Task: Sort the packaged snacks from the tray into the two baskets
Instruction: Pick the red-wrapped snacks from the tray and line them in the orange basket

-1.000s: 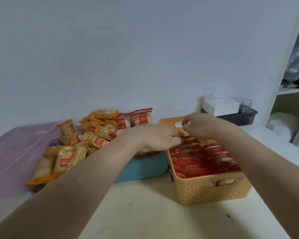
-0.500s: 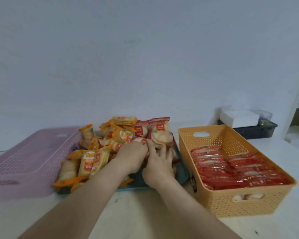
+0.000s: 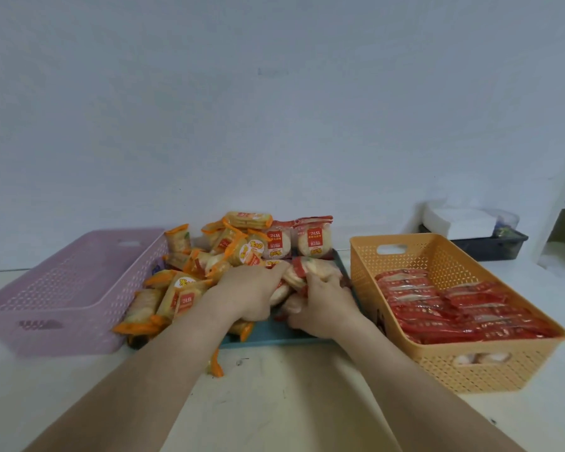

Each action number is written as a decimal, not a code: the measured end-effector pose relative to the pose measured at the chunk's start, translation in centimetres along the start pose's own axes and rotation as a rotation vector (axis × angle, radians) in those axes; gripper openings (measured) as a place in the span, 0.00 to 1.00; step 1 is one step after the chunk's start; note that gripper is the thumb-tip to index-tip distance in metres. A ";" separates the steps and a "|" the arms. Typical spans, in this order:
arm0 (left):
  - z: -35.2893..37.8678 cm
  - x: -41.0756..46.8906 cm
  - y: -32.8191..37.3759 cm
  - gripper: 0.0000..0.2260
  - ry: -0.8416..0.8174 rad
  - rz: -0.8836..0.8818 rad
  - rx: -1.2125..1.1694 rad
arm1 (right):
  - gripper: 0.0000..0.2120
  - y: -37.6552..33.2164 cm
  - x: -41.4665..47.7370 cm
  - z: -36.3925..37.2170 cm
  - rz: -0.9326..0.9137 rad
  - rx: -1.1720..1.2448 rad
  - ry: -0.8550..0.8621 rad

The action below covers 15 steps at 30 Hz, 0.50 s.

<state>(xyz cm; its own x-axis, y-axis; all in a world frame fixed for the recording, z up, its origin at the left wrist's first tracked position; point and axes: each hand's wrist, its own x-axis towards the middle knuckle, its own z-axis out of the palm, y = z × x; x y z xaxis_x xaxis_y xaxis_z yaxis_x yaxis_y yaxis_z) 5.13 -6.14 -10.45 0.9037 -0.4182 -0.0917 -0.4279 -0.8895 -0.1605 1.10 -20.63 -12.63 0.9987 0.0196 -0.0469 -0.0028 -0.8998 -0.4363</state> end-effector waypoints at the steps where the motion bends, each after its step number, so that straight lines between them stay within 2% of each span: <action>1: 0.0 -0.1 0.1 0.35 0.062 0.000 -0.052 | 0.29 0.1 -0.2 -0.1 -0.045 0.093 0.037; 3: 0.1 -0.4 -0.1 0.30 0.198 -0.033 -0.202 | 0.12 0.1 -0.5 -0.7 -0.077 0.400 0.106; 4: 0.0 -0.5 -0.4 0.27 0.287 -0.062 -0.303 | 0.09 -0.1 -0.7 -1.2 -0.045 0.583 0.115; 7: -1.1 -0.8 -0.9 0.19 0.579 -0.165 -0.715 | 0.16 -0.6 -1.0 -2.2 0.164 1.013 0.058; 10: -2.4 -1.8 -0.7 0.15 0.700 -0.191 -1.136 | 0.12 -1.0 -1.1 -2.3 0.160 1.124 0.075; 12: -2.8 -2.7 -0.4 0.15 0.600 -0.127 -1.282 | 0.11 -1.2 -1.3 -2.5 0.085 1.066 0.118; 15: -2.3 -3.4 0.0 0.20 0.287 -0.002 -1.251 | 0.12 -1.3 -1.5 -3.2 -0.027 0.815 0.147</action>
<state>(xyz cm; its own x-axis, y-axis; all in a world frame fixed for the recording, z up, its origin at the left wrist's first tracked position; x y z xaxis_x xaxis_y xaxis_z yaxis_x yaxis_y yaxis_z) 2.11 -5.20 -7.90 0.9419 -0.3021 0.1466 -0.2629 -0.3918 0.8817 -0.26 -20.94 -9.11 0.9953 -0.0714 0.0657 0.0413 -0.3009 -0.9528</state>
